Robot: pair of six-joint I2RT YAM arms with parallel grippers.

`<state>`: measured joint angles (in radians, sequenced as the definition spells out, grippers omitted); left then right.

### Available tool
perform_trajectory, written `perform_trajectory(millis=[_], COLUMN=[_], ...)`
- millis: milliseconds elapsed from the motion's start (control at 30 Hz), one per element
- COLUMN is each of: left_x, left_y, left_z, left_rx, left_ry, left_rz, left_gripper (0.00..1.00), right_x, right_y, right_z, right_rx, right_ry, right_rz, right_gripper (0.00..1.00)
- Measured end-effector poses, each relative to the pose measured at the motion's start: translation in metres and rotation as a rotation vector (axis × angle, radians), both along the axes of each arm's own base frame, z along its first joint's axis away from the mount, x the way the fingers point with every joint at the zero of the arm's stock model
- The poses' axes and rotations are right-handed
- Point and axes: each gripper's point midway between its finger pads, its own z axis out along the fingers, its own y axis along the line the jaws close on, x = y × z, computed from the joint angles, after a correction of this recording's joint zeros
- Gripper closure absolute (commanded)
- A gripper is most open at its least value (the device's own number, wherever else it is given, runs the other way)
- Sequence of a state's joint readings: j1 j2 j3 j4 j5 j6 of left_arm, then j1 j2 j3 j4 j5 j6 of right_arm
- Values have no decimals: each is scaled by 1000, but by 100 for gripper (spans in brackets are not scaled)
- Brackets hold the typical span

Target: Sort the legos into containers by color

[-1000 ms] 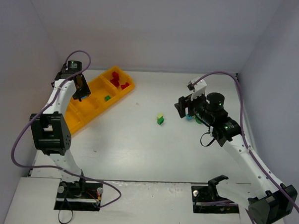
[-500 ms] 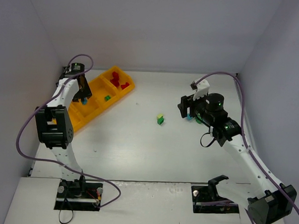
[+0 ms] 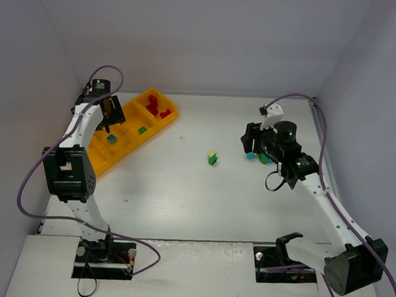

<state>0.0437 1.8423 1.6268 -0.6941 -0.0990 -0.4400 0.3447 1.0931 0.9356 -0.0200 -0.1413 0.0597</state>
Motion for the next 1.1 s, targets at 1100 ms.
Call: perform_trajectory(millis=[1100], left_x=[-29], left_y=[-400], left_z=[-29], left_rx=[-149], left_ry=[-76], left_rz=[-1005], left_gripper=[42], right_x=[2], right_y=[-36], right_z=[-8], right_rx=[131], right_ry=[76], right_rz=[-121], right_gripper=[47])
